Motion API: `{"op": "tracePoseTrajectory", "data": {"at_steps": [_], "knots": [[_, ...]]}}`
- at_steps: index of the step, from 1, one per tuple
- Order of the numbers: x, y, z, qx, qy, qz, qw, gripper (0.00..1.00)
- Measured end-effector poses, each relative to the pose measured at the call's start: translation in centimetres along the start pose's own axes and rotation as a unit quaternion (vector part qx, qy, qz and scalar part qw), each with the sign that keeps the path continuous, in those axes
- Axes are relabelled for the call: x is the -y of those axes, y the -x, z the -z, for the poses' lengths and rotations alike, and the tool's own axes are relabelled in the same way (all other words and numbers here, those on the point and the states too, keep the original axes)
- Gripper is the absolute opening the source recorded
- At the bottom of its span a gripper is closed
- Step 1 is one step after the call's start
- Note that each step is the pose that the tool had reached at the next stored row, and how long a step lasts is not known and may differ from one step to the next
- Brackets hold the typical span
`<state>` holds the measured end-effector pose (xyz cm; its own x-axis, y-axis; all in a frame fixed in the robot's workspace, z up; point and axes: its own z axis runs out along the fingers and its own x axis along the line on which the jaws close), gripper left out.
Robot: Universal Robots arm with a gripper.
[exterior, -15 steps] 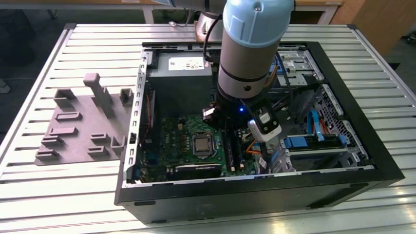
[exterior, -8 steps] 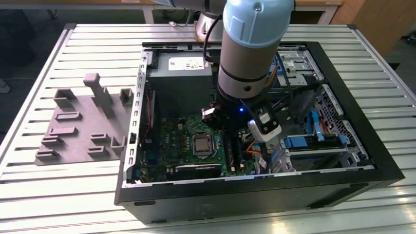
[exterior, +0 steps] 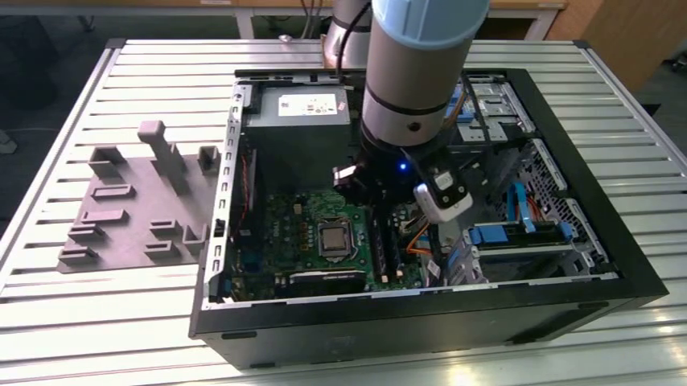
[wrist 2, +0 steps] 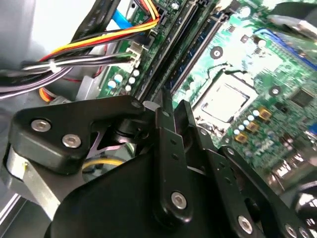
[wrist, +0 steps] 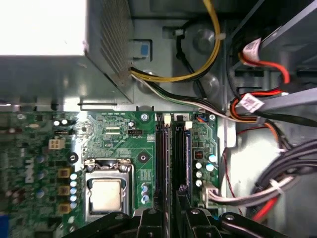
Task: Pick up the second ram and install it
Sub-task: 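Insert the second ram into the second slot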
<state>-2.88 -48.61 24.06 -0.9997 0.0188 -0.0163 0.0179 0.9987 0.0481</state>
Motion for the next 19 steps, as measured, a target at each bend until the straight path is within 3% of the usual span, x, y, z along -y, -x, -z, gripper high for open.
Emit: {"op": "tracePoseTrajectory", "data": {"at_steps": [3,11,13,19], "knots": [[-0.05,0.01,0.98,0.0002,-0.0023,0.000,1.0000,0.25],[-0.05,-0.06,1.00,0.0006,-0.0026,0.000,1.0000,0.24],[-0.05,-0.08,1.00,0.0006,-0.0026,0.000,1.0000,0.11],[-0.04,-0.22,1.00,0.0006,-0.0027,0.000,1.0000,0.11]]}}
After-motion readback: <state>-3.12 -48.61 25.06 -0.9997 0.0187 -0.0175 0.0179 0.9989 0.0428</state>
